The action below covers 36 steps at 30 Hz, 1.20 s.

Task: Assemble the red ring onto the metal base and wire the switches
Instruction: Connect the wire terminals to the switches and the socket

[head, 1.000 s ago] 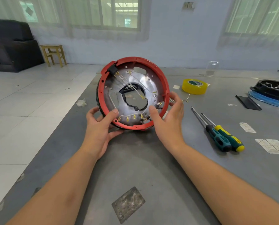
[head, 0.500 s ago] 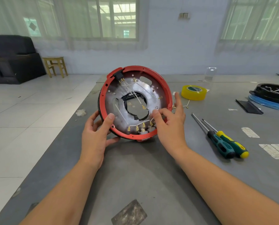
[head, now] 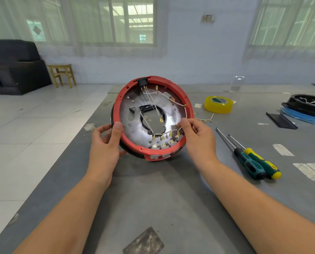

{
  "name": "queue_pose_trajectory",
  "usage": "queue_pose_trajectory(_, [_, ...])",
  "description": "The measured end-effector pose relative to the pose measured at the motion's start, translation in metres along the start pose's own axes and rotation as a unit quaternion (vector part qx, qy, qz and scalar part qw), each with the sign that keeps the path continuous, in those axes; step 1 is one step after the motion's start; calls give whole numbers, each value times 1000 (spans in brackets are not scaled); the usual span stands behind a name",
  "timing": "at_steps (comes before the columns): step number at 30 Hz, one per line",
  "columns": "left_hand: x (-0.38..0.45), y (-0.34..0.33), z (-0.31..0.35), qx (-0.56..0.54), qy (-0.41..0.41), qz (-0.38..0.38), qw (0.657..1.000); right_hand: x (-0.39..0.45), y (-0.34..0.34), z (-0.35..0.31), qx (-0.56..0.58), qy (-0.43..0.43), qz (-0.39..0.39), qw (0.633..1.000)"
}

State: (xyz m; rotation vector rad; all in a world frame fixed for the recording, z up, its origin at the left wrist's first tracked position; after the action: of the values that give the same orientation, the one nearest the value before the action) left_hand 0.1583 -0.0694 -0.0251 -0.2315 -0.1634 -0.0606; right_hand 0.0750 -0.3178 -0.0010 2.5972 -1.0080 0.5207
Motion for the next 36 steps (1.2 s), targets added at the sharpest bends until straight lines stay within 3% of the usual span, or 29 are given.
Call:
queue_pose_trajectory(6, [-10,-11,-16,-56,40,-32,997,-3,-6,2,63,-35,31,997])
queue_pose_trajectory(14, [-23,-35,-15,-158,41,-173,971,-15,-27,20,168,-129,32,977])
queue_pose_trajectory(21, [-23,-29,-17,-199,59,-76,975,-22,-36,22,207,-146,19,967])
queue_pose_trajectory(33, [-25,-35,-25,-202,68,-147,966,-29,-43,17,186,-112,-35,975])
queue_pose_trajectory(36, [-21,-34,-28,-202,81,-136,966,-33,-46,15,154,-90,-52,983])
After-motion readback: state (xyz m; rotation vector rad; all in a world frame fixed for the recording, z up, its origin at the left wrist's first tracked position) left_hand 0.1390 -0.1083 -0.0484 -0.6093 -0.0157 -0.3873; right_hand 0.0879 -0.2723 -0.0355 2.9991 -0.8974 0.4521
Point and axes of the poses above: each hand's wrist, its own x-axis towards the middle knuckle, its own y-axis out of the back of the hand, z = x × y, the point moved 5 cm from there along x, towards the middle knuckle, and after that the axes turned 1 degree about -z, right-handed, at the moved point
